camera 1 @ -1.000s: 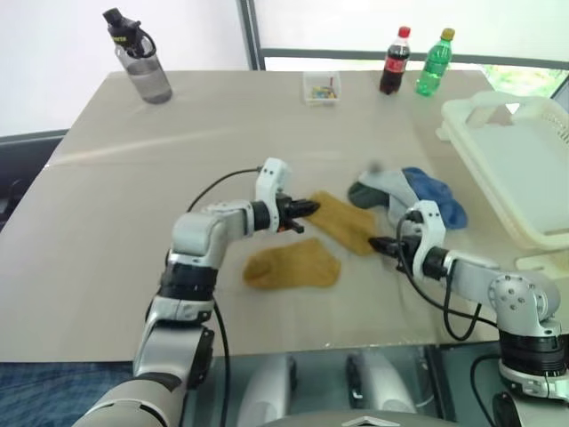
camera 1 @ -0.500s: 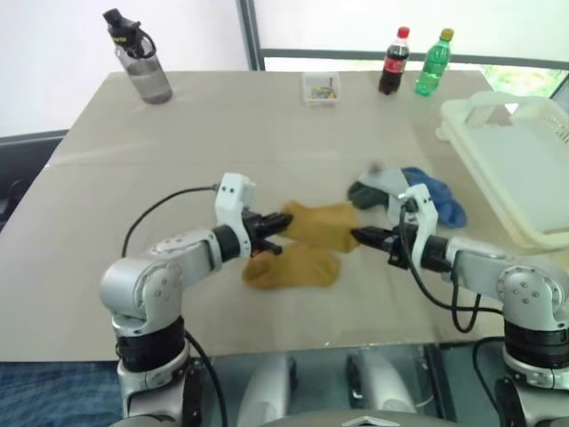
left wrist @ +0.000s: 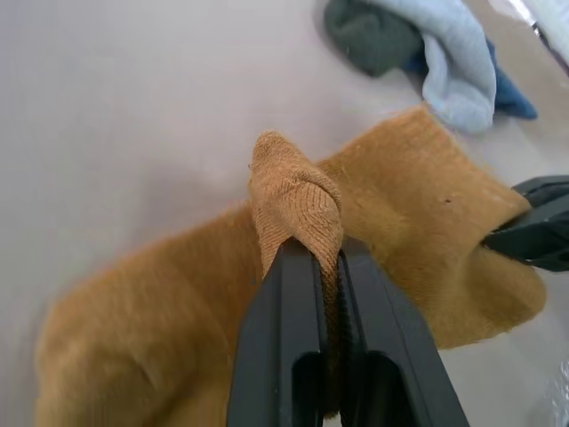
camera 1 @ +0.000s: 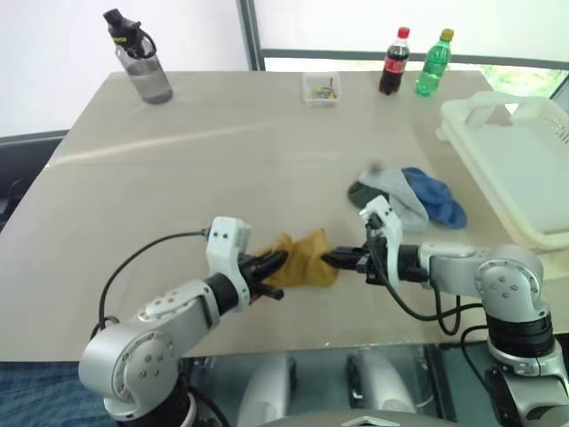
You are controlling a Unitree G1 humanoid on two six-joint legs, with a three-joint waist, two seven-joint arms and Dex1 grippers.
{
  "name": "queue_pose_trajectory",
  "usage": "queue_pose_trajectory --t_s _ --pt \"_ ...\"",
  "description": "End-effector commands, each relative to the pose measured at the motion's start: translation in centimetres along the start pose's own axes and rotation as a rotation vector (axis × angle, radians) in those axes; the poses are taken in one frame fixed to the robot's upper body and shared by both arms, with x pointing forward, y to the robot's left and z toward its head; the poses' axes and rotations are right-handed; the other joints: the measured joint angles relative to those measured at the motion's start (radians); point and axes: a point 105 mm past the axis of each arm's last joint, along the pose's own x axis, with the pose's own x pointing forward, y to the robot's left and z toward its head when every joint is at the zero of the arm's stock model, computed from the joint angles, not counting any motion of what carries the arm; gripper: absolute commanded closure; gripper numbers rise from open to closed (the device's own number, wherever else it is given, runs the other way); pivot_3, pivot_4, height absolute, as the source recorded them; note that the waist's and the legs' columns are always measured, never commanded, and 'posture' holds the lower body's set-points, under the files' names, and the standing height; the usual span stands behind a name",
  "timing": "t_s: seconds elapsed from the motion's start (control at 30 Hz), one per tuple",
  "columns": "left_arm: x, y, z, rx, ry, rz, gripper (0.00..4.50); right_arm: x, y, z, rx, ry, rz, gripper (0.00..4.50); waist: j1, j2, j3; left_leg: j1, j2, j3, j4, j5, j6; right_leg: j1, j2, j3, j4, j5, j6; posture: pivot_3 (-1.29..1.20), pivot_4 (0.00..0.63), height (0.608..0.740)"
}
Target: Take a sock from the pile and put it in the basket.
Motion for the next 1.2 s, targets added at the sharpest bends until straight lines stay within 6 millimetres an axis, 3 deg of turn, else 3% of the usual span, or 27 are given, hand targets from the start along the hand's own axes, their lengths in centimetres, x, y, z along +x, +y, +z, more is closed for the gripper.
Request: queue_pose_trajectory --t_s 0.03,0.23,0.57,1.2 --pt "-1.0 -0.1 0.6 0.035 -0.052 0.040 4.47 -0.1 0.5 0.2 -0.016 0.013 0.031 4.28 0.000 0.000 0.000 0.000 0.000 0.000 0.000 0.000 0.000 0.000 0.000 0.000 0.000 0.000 0.000 0.00 0.150 0.740" --pt "-1.9 0.0 0.2 0.030 -0.069 0.061 4.47 -0.2 0.2 0.2 -0.010 0.021 0.028 4.28 -0.001 0.000 0.000 0.000 0.000 0.000 0.000 0.000 0.000 0.000 0.000 0.000 0.000 0.000 0.000 0.00 0.150 0.740" --pt "-2.5 0.7 0.3 -0.007 -0.135 0.139 4.47 -0.1 -2.3 0.7 0.026 -0.001 -0.066 4.28 -0.001 0.000 0.000 0.000 0.000 0.000 0.000 0.000 0.000 0.000 0.000 0.000 -0.001 0.000 0.000 0.00 0.150 0.740" --pt "-2.9 1.6 0.1 0.005 -0.165 0.244 4.47 0.5 -2.5 0.5 0.028 0.003 -0.063 4.28 -0.001 0.000 0.000 -0.001 0.000 0.000 -0.001 0.000 0.000 0.000 0.000 0.000 -0.002 0.000 0.000 0.00 0.150 0.740"
